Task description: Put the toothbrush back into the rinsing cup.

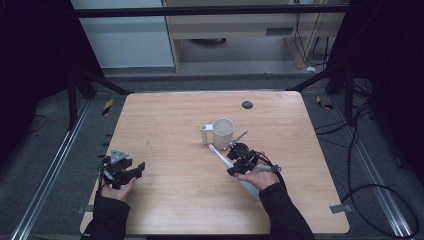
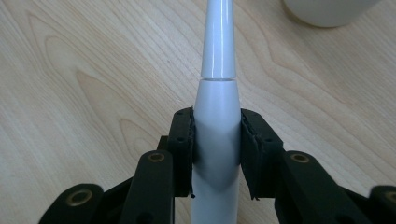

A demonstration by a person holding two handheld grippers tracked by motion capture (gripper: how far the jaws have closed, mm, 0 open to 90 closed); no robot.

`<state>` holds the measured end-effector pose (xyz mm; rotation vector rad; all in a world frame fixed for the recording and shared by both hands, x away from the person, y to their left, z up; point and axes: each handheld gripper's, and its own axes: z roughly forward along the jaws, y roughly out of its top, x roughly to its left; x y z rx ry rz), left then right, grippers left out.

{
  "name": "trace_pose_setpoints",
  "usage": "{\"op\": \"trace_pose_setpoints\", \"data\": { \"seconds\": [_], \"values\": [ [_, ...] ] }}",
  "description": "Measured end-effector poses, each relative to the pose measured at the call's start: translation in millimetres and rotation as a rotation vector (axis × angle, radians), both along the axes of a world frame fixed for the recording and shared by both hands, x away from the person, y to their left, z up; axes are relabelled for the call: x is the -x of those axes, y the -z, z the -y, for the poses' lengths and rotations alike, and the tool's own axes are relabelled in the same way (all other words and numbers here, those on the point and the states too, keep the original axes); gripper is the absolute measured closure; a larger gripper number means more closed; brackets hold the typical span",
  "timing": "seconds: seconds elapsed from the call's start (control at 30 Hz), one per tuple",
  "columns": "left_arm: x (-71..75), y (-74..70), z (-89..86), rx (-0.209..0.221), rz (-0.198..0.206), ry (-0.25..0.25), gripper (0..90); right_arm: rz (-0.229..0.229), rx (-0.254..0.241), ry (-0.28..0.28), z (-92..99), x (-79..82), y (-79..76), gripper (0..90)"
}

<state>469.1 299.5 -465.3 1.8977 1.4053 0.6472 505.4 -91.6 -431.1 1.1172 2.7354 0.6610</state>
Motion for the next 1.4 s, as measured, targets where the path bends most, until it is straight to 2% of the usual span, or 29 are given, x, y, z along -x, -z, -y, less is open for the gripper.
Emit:
{"op": "trace_pose_setpoints", "data": {
  "seconds": [0.1, 0.27, 0.47, 0.57, 0.8, 1.0, 1.1, 1.4],
  "values": [
    [0.1, 0.0, 0.2, 0.000, 0.000, 0.001, 45.1, 0.033, -0.019, 0.004, 4.3, 2.4, -9.2, 67.4],
    [0.3, -0.1, 0.3, 0.001, 0.002, 0.000, 45.2, 0.104, -0.092, 0.035, 12.3, 6.5, -26.3, 67.4],
    [0.2, -0.1, 0.3, 0.001, 0.003, 0.000, 45.2, 0.224, -0.217, 0.097, 23.9, 8.1, -41.0, 67.4],
    [0.3, -0.3, 0.2, 0.002, 0.004, -0.001, 45.2, 0.267, -0.274, 0.136, 28.5, 8.9, -46.0, 67.4],
    [0.2, -0.2, 0.3, 0.001, 0.006, -0.002, 45.2, 0.375, -0.397, 0.213, 35.2, 9.8, -56.4, 67.4],
    [0.1, -0.1, 0.0, 0.002, 0.008, -0.005, 45.2, 0.491, -0.490, 0.277, 36.7, 8.9, -69.3, 67.4],
    [0.0, 0.0, -0.2, 0.003, 0.008, -0.005, 45.2, 0.531, -0.525, 0.305, 37.4, 6.1, -74.4, 67.3],
    [0.0, 0.0, -0.6, 0.002, 0.010, -0.009, 45.2, 0.648, -0.590, 0.403, 35.2, -8.0, -81.6, 67.3]
  ]
}}
